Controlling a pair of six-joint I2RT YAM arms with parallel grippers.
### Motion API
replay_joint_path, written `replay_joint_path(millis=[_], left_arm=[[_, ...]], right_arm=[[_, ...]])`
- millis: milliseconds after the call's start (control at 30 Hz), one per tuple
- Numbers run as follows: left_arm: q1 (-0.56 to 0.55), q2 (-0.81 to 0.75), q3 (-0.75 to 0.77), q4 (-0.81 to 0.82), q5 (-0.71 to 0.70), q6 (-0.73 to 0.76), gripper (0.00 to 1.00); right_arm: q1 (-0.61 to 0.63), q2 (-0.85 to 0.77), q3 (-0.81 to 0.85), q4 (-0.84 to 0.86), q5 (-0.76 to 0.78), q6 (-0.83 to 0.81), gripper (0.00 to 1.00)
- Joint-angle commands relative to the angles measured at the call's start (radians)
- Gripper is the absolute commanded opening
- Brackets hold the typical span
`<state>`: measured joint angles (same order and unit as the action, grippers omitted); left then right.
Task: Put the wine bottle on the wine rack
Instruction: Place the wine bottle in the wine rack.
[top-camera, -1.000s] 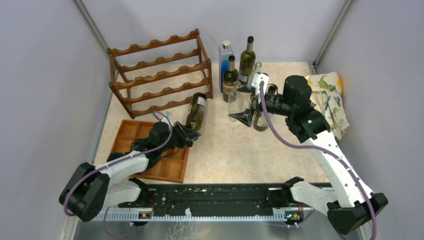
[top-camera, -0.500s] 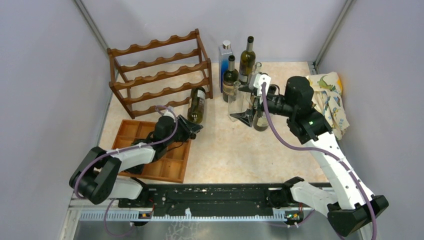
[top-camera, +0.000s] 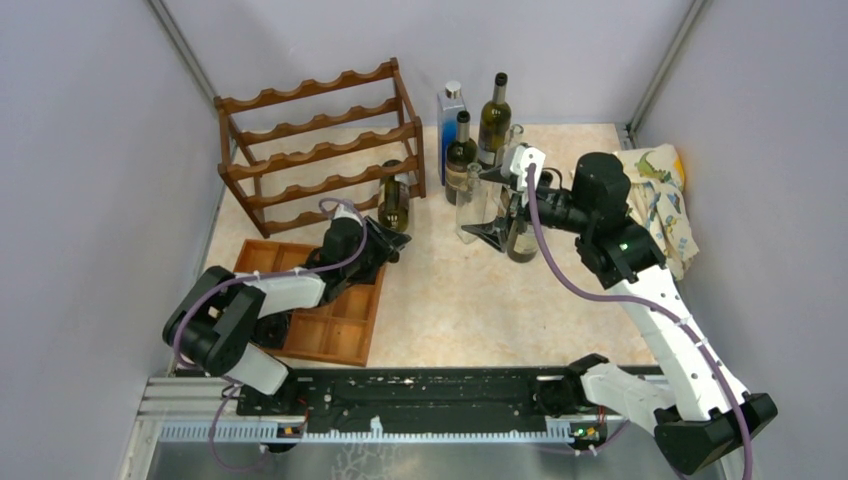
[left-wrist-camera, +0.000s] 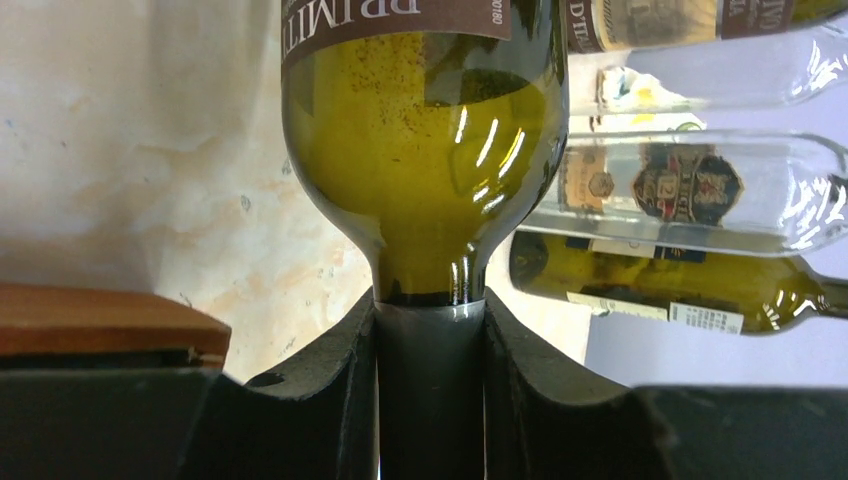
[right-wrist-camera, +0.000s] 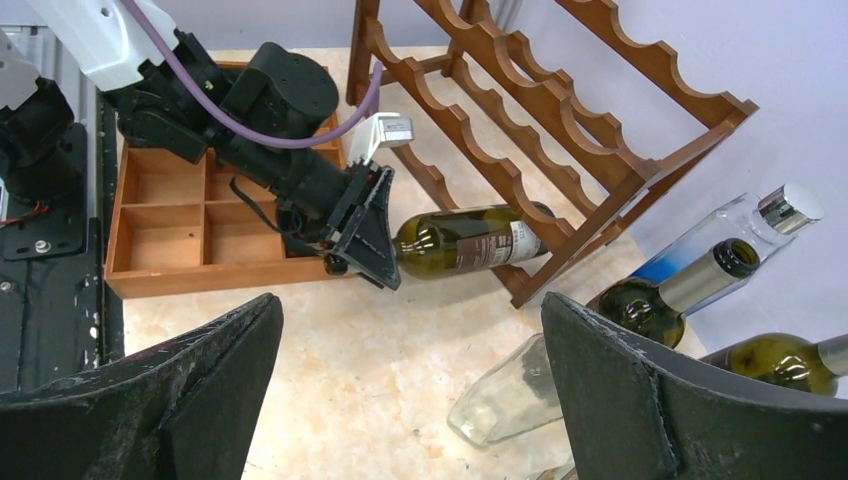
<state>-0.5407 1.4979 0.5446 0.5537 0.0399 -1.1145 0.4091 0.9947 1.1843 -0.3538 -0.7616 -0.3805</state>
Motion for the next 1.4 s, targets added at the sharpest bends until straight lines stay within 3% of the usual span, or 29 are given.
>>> replay_joint_path(millis=[0, 833, 1367], left_arm=[[-0.003, 0.041, 0.082, 0.169, -0.08, 0.005, 0.0], [-0.034, 0.336, 0.253, 0.364, -0.322, 0.091, 0.0], [-0.033, 0.44, 0.361, 0.374, -0.412, 0.162, 0.0]], right_arm=[[-0.014, -0.028, 0.003, 0.053, -0.013, 0.015, 0.98], [-0.019, -0.035, -0.017, 0.053, -0.022, -0.001, 0.98], [-0.024, -0.03, -0.018, 0.052, -0.027, -0.003, 0.98]])
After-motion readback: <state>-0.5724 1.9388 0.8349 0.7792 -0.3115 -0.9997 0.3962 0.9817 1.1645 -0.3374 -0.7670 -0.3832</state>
